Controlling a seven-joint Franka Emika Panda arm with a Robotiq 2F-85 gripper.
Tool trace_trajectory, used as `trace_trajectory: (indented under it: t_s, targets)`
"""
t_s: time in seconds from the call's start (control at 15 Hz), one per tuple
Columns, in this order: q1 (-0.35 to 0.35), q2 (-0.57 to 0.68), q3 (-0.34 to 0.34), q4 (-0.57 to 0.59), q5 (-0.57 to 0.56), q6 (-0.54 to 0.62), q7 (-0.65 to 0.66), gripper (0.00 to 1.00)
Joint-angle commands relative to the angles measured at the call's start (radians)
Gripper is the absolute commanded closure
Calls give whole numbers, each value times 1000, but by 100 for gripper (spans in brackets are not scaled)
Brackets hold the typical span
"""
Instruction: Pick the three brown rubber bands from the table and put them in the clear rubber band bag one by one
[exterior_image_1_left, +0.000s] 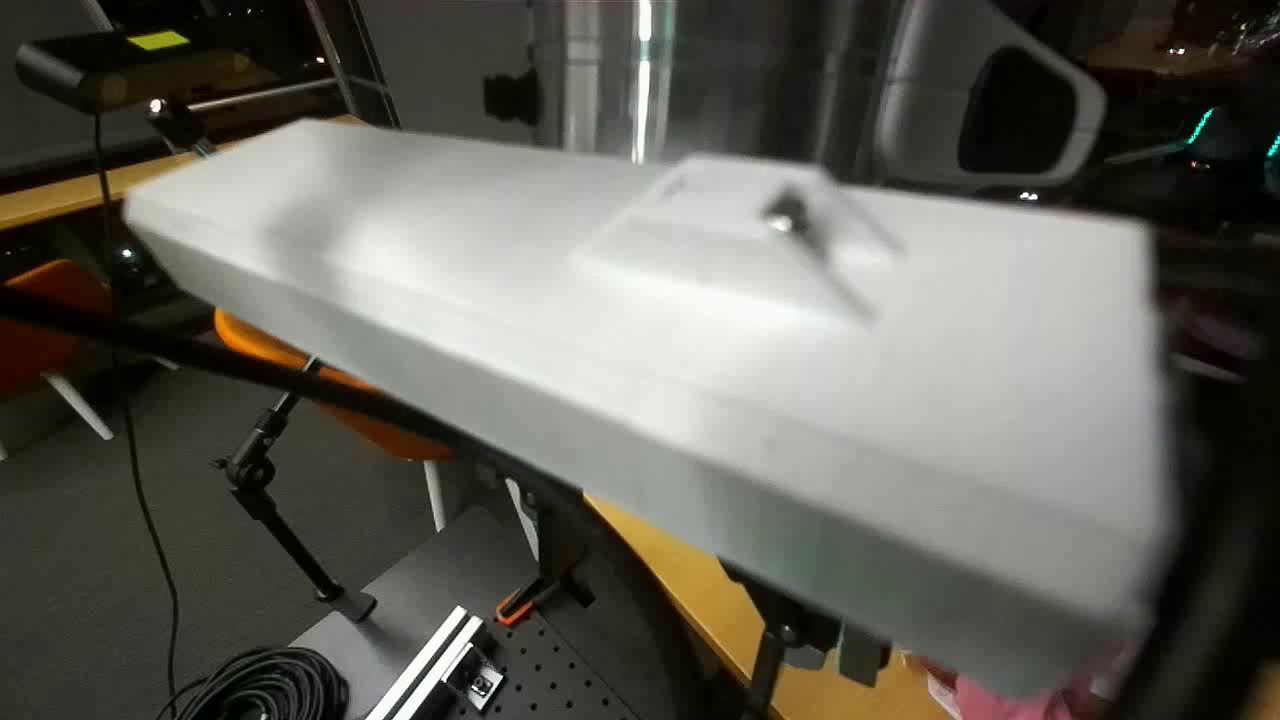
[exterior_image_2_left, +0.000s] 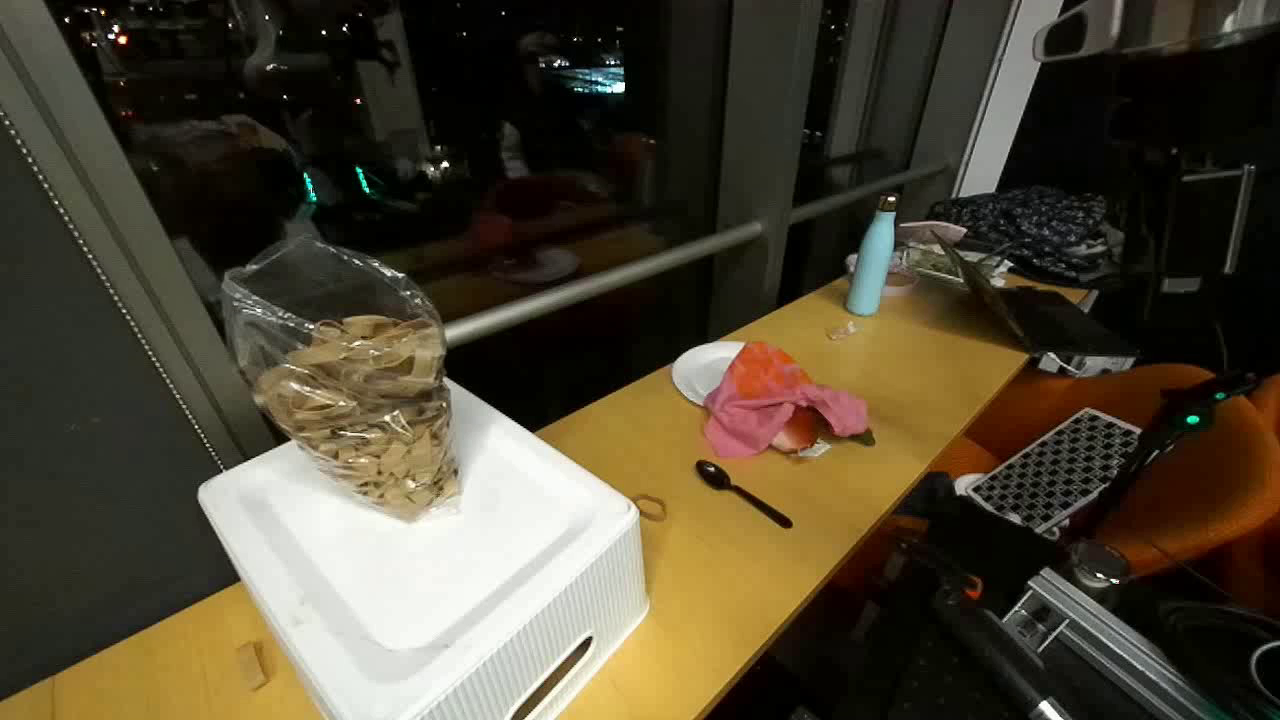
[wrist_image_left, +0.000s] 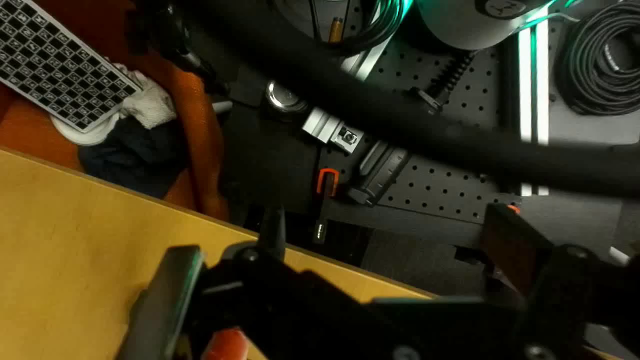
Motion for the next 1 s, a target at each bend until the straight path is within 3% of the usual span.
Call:
trace_trajectory:
  t_s: [0.0, 0.2, 0.33, 0.67, 0.93]
  targets:
    - [12, -1, -9, 2, -4, -2, 6, 0]
    - [12, -1, -9, 2, -4, -2, 6, 0]
    - [32, 47, -5, 36, 14, 57, 13, 0]
    - [100, 209, -2, 80, 141, 330, 9, 0]
    - [122, 369, 15, 80, 238, 464, 1, 0]
